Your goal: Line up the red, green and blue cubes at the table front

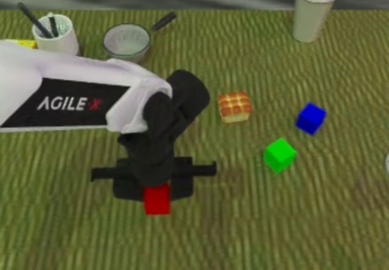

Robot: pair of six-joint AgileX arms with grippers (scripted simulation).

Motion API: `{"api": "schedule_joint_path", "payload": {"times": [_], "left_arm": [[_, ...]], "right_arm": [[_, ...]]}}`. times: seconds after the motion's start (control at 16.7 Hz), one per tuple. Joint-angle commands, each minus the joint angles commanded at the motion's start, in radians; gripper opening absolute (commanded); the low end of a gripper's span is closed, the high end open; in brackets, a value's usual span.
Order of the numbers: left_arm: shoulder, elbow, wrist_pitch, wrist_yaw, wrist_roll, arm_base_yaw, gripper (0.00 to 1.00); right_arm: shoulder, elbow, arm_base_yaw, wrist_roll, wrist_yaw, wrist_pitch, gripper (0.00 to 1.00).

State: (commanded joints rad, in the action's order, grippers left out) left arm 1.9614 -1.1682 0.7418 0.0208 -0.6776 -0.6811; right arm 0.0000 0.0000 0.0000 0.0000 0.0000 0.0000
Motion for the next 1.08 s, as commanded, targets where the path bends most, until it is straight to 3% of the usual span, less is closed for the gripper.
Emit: {"api": "schedule_joint_path", "payload": {"times": [0.3,1.08], "left_arm": [[0.008,0.01,-0.014,0.0,0.0,-0.001,0.0],[0.008,0.01,-0.014,0.0,0.0,-0.001,0.98]], "right_arm": [[0.0,0.0,0.0,0.0,0.0,0.0,1.0],[0.0,0.0,0.0,0.0,0.0,0.0,1.0]]}}
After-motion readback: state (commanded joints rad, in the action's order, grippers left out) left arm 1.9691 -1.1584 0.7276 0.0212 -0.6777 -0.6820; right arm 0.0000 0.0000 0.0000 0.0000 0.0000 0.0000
